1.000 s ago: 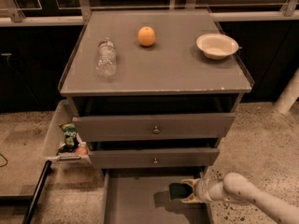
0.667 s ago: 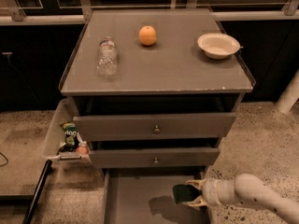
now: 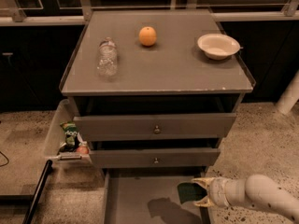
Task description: Pick sponge from bottom drawer and place on counter
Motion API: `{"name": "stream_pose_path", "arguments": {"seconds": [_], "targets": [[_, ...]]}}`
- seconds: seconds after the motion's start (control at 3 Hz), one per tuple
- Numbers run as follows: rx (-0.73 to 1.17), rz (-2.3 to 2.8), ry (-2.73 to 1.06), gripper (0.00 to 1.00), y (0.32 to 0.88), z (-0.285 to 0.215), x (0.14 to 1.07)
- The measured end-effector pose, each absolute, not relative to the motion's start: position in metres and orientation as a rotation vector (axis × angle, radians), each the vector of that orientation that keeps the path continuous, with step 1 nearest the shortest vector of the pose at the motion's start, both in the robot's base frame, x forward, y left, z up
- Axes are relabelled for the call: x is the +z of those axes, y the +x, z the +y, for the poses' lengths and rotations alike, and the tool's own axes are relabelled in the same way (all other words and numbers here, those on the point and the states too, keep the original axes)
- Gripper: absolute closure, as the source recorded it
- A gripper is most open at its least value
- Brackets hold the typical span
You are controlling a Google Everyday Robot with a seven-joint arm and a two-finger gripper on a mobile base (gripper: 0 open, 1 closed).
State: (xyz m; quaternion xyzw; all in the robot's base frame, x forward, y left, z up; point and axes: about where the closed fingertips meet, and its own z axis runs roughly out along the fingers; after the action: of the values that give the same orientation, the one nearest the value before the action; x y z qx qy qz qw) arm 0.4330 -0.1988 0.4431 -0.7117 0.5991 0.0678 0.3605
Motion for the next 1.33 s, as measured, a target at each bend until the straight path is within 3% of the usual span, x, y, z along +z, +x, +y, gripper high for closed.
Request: {"name": "stream_pose_path", "arguments": {"seconds": [0.67, 1.33], "targets": [[0.115, 1.477, -1.852, 1.0, 0.439, -0.2, 0.479], [0.087, 1.289, -1.91, 1.0, 0.507, -0.241, 0.611]]}}
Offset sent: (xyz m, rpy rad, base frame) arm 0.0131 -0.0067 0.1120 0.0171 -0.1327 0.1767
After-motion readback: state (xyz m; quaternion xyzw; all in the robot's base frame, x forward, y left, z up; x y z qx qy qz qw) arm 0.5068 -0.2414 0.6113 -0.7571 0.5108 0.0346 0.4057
